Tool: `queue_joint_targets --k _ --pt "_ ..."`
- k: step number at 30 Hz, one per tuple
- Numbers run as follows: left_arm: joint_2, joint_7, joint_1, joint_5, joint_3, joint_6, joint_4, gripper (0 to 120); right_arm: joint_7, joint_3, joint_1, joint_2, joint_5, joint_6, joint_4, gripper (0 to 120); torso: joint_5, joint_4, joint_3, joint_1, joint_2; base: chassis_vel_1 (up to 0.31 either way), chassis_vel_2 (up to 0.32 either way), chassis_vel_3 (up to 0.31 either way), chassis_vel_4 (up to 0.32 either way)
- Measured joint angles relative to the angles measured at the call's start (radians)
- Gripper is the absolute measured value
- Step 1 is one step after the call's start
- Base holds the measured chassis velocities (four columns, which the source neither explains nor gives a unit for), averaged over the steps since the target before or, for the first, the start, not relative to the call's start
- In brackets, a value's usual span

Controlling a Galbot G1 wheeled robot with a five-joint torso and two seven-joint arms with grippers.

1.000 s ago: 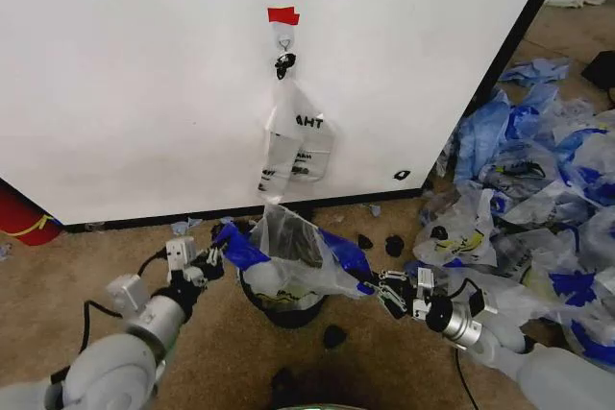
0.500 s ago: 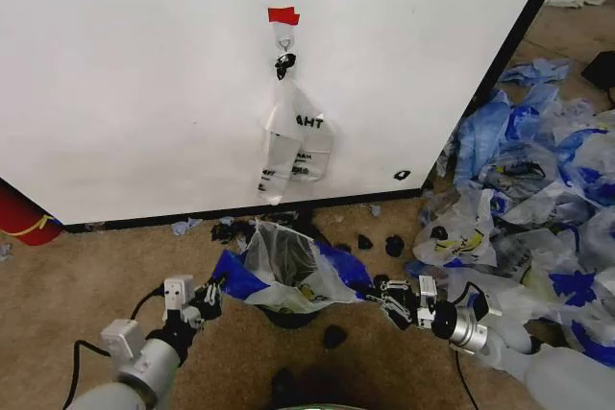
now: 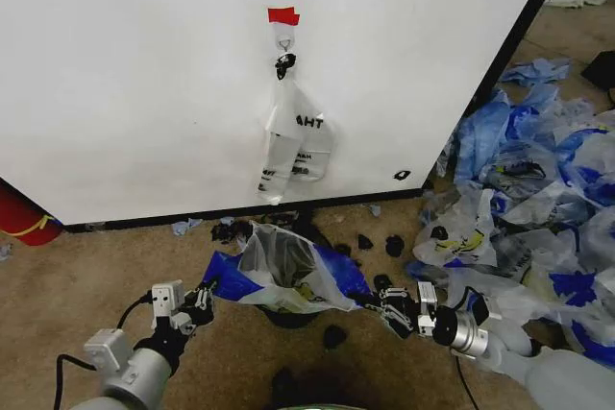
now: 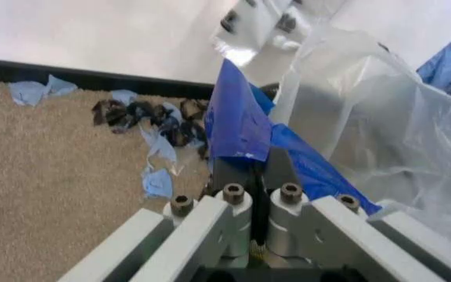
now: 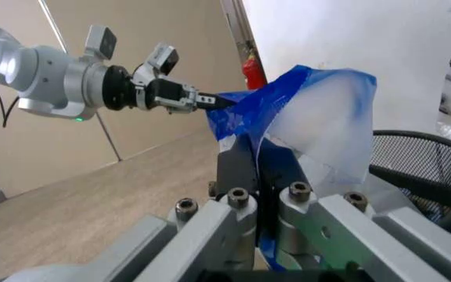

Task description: Pick up the garbage bag from the wall and place it over the trash bin.

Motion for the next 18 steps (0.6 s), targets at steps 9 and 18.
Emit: queue_joint_targets --k 9,18 --pt "-0.006 0.046 0.078 0.101 0.037 -0.025 0.052 0 -0.011 0.002 -0.033 -0.004 -0.012 0.002 -0.003 0 -0.0001 0.0002 0.0 0.0 0.0 0.0 0.0 0.0 0.0" --pt "-0.009 0.048 0.076 0.124 0.067 -0.028 0.066 0 -0.013 0.007 -0.046 -0.009 -0.02 0.002 -0.004 0 -0.0001 0.0 0.0 0.0 0.0 0.0 0.0 0.0 0.0"
